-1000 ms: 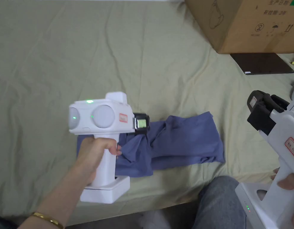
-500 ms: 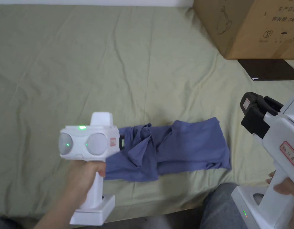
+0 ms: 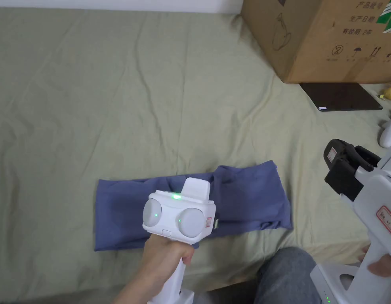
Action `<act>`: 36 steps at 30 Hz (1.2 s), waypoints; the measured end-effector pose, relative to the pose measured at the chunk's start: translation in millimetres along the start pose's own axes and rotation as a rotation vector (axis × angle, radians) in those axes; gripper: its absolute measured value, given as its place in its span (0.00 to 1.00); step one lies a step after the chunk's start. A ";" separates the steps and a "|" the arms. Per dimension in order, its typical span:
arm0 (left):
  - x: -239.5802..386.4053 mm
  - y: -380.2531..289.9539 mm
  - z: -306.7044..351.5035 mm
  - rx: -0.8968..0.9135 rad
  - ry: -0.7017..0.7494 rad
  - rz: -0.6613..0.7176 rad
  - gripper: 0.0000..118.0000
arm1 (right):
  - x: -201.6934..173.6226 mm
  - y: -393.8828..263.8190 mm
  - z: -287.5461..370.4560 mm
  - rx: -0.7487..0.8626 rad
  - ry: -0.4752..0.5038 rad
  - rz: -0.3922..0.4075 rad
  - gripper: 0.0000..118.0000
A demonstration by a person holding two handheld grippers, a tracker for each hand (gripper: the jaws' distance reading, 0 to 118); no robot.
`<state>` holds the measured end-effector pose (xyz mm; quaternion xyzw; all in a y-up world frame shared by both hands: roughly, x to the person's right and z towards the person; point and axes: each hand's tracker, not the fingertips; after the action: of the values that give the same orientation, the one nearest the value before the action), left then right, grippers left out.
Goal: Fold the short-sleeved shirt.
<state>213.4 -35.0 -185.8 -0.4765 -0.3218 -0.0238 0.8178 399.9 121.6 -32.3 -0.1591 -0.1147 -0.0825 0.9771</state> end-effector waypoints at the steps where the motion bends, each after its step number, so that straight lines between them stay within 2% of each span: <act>1: -1.8 6.3 7.3 0.016 -0.052 0.023 0.00 | -0.7 0.5 -0.1 0.002 0.003 -0.003 0.00; 4: -15.7 28.4 47.0 0.138 -0.165 0.131 0.00 | -5.4 3.0 -0.5 0.008 0.015 -0.001 0.00; 5: -24.7 36.5 59.5 0.181 -0.206 0.165 0.05 | -6.8 3.8 -0.9 0.009 0.021 0.003 0.00; 6: -37.7 45.9 73.2 0.215 -0.235 0.203 0.15 | -8.8 4.7 -1.2 0.012 0.028 0.005 0.00; 8: -66.5 56.5 94.4 0.248 -0.275 0.249 0.59 | -12.1 6.1 -2.2 0.016 0.039 0.010 0.00; 10: -96.4 64.4 112.5 0.261 -0.323 0.256 0.94 | -15.6 6.9 -3.3 0.019 0.048 0.011 0.00; 11: -112.5 65.9 121.2 0.276 -0.347 0.253 1.00 | -17.1 7.1 -4.4 0.019 0.055 0.011 0.00; 13: -148.3 62.9 134.3 0.283 -0.353 0.269 1.00 | -20.6 7.2 -7.3 0.016 0.065 0.018 0.00; 16: -204.3 49.4 136.3 0.243 -0.374 0.369 1.00 | -25.1 6.2 -11.0 0.008 0.077 0.025 0.00; 20: -261.4 12.7 117.0 0.166 -0.285 0.540 1.00 | -31.4 5.5 -14.7 -0.003 0.093 0.028 0.00; 24: -302.9 -24.0 84.4 0.086 -0.320 0.669 1.00 | -36.6 5.7 -18.8 -0.027 0.104 0.052 0.00; 27: -312.2 -39.7 65.6 0.034 -0.309 0.711 1.00 | -37.3 6.2 -20.0 -0.033 0.101 0.060 0.00; 28: -277.7 -32.1 74.1 0.024 -0.307 0.718 0.98 | -37.1 6.5 -20.3 -0.036 0.099 0.059 0.00; 30: -274.5 -36.8 70.3 0.034 -0.301 0.731 0.89 | -37.2 7.1 -19.9 -0.038 0.087 0.064 0.00; 33: -265.0 -33.3 74.7 0.063 -0.373 0.736 0.83 | -37.0 7.8 -19.6 -0.044 0.082 0.075 0.00; 36: -250.5 -30.7 62.6 -0.016 -0.375 0.729 0.43 | -37.3 8.2 -20.6 -0.048 0.082 0.072 0.00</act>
<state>-27.1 -69.1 -278.7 -0.5617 -0.2749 0.3525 0.6962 369.9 127.2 -63.1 -0.1830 -0.0665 -0.0563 0.9792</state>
